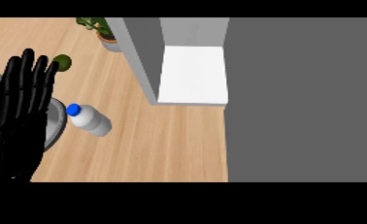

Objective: Pick up the bottled water, place it into the cabinet and close the cabinet

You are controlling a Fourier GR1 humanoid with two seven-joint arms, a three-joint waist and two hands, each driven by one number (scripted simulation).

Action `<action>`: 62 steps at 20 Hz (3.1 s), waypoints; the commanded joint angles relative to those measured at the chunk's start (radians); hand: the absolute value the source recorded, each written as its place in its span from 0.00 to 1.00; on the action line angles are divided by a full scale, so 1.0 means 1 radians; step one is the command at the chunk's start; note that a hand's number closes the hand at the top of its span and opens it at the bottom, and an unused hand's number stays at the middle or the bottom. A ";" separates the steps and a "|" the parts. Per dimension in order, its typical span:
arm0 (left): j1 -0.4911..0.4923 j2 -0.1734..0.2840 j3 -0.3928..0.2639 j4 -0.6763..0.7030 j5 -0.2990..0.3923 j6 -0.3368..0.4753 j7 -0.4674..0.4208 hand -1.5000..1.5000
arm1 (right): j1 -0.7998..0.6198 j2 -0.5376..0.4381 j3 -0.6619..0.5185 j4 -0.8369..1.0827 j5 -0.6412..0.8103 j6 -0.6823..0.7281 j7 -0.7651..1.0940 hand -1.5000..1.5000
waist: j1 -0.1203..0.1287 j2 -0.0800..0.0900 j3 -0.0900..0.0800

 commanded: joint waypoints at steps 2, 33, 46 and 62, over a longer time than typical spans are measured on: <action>-0.030 0.101 0.127 0.017 0.213 -0.152 -0.029 0.00 | 0.033 -0.021 -0.017 -0.065 -0.051 0.041 -0.003 0.00 | -0.022 0.044 -0.002; 0.102 0.307 0.401 0.393 0.566 -0.660 0.058 0.00 | 0.639 -0.003 0.130 -0.490 -0.235 0.184 0.135 0.00 | -0.034 0.044 -0.002; -0.064 0.279 0.387 0.861 0.224 -0.700 -0.267 0.00 | 0.804 -0.027 0.144 -0.535 -0.231 0.253 0.033 0.00 | -0.046 0.046 -0.003; -0.271 0.272 0.326 1.504 -0.071 -0.559 -0.761 0.00 | 0.880 -0.028 0.176 -0.466 -0.177 0.309 -0.109 0.00 | -0.054 0.051 -0.005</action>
